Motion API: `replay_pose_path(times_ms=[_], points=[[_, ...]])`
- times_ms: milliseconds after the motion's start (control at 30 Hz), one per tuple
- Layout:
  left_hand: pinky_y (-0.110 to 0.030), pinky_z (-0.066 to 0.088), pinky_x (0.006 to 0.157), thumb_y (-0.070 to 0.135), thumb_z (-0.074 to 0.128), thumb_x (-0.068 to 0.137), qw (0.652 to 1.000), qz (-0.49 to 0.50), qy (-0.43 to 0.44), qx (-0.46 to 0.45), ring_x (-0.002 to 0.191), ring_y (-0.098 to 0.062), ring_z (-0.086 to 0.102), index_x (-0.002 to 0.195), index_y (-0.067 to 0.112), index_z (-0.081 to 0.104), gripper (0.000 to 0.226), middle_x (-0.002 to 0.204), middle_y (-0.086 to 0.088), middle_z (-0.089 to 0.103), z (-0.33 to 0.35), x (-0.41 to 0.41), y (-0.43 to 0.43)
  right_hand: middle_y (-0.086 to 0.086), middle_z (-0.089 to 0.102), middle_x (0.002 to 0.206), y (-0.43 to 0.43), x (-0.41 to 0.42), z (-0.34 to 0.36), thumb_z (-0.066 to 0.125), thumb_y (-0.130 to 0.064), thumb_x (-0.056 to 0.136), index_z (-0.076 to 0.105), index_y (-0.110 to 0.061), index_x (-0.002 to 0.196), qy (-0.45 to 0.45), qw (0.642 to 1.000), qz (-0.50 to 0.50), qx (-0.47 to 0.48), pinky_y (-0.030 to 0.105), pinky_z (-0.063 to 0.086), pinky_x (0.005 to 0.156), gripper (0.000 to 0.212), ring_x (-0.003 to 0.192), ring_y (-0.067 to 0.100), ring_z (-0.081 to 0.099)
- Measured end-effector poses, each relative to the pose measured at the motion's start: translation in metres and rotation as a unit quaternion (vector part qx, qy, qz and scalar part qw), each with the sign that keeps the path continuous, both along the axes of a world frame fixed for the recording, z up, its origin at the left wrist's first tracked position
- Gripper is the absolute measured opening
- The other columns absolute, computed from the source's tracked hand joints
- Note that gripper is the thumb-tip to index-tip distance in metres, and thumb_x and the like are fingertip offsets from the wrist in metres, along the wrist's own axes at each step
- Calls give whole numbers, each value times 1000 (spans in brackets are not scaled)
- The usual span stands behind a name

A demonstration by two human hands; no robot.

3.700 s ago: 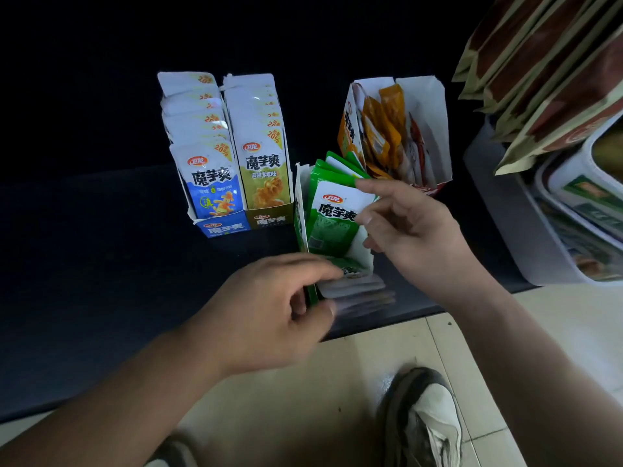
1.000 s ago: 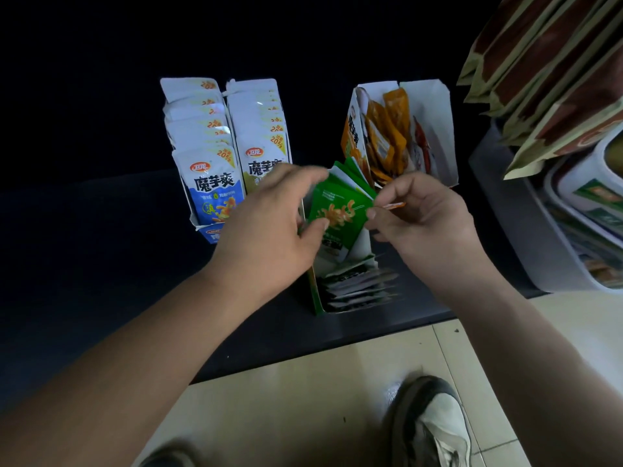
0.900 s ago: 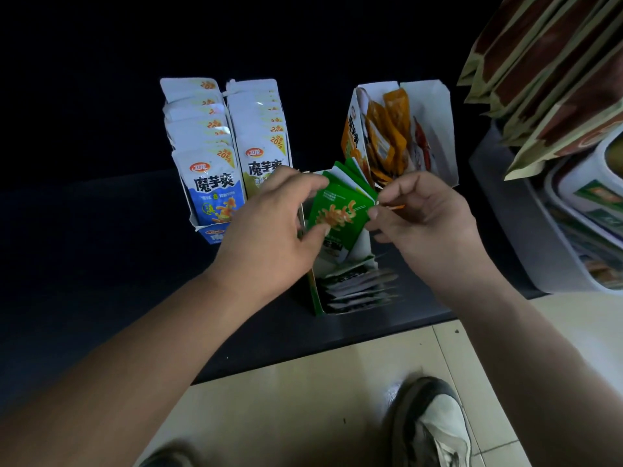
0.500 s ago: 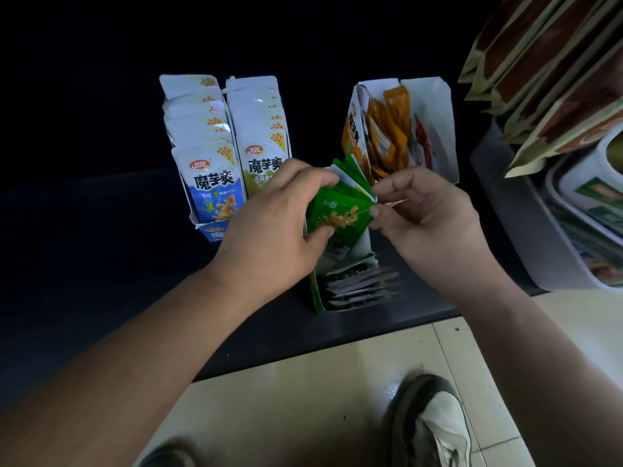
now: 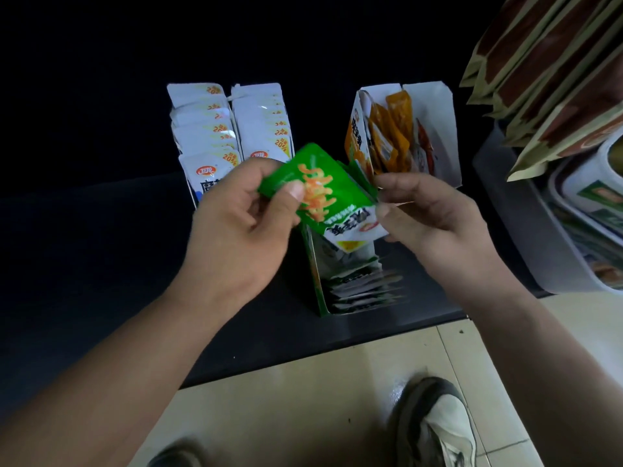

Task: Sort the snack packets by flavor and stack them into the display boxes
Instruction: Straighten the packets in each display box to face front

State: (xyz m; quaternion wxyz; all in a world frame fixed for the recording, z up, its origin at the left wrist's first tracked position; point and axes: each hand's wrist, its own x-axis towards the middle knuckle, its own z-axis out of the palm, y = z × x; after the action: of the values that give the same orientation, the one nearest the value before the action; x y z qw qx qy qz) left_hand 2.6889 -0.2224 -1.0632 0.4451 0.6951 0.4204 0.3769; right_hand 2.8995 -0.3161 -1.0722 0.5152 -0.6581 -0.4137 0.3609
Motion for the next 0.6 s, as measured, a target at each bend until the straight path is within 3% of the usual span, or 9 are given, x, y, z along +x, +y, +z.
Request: replay_pose_path(times_ms=[67,133,233,367,433,500,567,600], points=[[-23,58,65,18,62,103,996,23,-66,-55,73,-10,72,103,27,65,9,85,2,75,3,-2,0,1,76,108,1,-3,5,82,-26,88,72,-22,120,32,999,-13,-14,37,60,87,33,102,18,73],[-33,61,72,14,58,105,988,25,-100,-117,80,-20,75,107,22,64,10,92,-2,77,0,0,-3,-2,79,102,1,-4,6,82,-27,84,74,-23,111,45,998,-21,-39,28,59,80,28,97,15,75],[-33,61,71,10,56,105,977,19,-102,-188,84,-21,77,107,19,64,13,96,-3,78,-10,5,-12,-4,80,97,0,-8,4,79,-16,89,76,-18,106,32,998,-37,-40,21,56,72,18,92,10,75],[-27,56,67,23,69,98,992,0,43,-122,75,-8,71,96,24,71,3,81,1,74,-25,3,-21,1,78,86,-1,-2,7,76,-5,89,71,-10,90,88,992,-92,17,24,53,63,7,77,12,69],[-20,47,65,26,73,93,993,-24,113,-39,68,-7,60,82,23,68,12,77,6,61,-28,2,-22,5,75,86,1,3,12,73,-5,90,66,-11,87,135,986,-92,37,30,52,61,10,77,18,65],[-23,43,61,25,75,90,985,-52,162,11,64,-10,53,76,22,61,20,78,8,50,-30,5,-25,8,73,88,2,5,17,70,-4,93,63,-12,90,166,981,-82,61,33,51,61,12,81,24,63],[-27,44,60,19,73,91,983,-70,167,16,63,-12,53,90,23,64,10,80,8,52,-31,4,-25,11,71,88,1,6,20,69,-4,95,60,-14,94,110,989,-63,76,34,53,61,14,80,24,63],[-25,45,62,15,72,91,983,-79,168,12,65,-10,54,105,26,67,18,83,10,53,-31,2,-25,13,70,88,-1,8,21,69,-6,96,59,-16,95,54,994,-51,76,35,53,60,15,77,22,63]])
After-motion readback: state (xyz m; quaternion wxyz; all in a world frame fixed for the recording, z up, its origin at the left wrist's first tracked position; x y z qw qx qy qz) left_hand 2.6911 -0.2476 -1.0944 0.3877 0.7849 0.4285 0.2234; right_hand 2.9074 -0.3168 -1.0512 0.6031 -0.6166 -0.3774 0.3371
